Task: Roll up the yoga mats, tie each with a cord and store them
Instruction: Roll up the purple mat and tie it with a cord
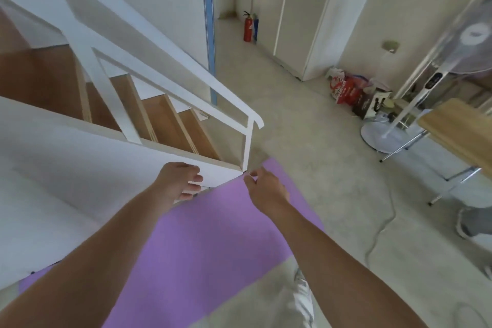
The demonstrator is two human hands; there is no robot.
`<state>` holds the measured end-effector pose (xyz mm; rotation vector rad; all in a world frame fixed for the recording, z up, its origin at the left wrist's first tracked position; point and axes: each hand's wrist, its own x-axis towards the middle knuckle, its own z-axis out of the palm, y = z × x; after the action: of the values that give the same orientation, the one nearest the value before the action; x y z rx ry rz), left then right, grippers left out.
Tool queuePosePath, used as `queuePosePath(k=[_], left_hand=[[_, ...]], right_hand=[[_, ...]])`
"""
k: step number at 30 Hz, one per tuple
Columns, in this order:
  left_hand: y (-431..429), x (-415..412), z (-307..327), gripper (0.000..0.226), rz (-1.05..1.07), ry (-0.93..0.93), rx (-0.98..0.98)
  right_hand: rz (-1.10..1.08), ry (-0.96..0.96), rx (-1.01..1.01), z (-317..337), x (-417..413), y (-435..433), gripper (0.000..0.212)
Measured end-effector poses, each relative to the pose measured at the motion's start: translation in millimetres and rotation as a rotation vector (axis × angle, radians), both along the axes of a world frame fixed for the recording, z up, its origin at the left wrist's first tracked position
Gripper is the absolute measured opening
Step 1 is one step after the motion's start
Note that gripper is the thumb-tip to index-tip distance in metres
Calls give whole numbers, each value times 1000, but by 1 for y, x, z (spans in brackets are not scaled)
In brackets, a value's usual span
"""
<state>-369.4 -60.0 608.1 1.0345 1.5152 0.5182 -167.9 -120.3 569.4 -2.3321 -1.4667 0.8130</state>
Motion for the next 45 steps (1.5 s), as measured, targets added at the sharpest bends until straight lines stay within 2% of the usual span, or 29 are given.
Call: queuePosePath(k=[8, 12, 15, 18, 26, 32, 35, 40, 42, 45], left_hand=[[55, 183, -79, 13, 48, 89, -80], [78, 237, -125, 11, 156, 110, -132], [94, 266, -179, 10, 151, 105, -158], [113, 293, -256, 9, 94, 122, -156], [153, 368, -533, 17, -139, 172, -121], [188, 404, -670, 15, -292, 243, -12], [199, 416, -707, 12, -310, 253, 43], [195, 428, -733, 13, -334, 264, 76], [190, 426, -735, 13, -337, 282, 51], [184, 414, -727, 12, -322, 325, 70]], right_hand=[[95, 15, -132, -100, 196, 67, 39], [156, -7, -223, -147, 255, 92, 39], [167, -4, -268, -200, 287, 110, 39], [163, -9, -276, -280, 309, 126, 39], [118, -84, -279, -549, 357, 145, 39], [109, -226, -435, -712, 437, 128, 54], [80, -288, -453, -758, 462, 124, 70], [-70, -197, -465, -810, 479, 126, 95], [-100, -225, -474, -814, 482, 125, 92], [-171, -201, -443, -804, 481, 127, 71]])
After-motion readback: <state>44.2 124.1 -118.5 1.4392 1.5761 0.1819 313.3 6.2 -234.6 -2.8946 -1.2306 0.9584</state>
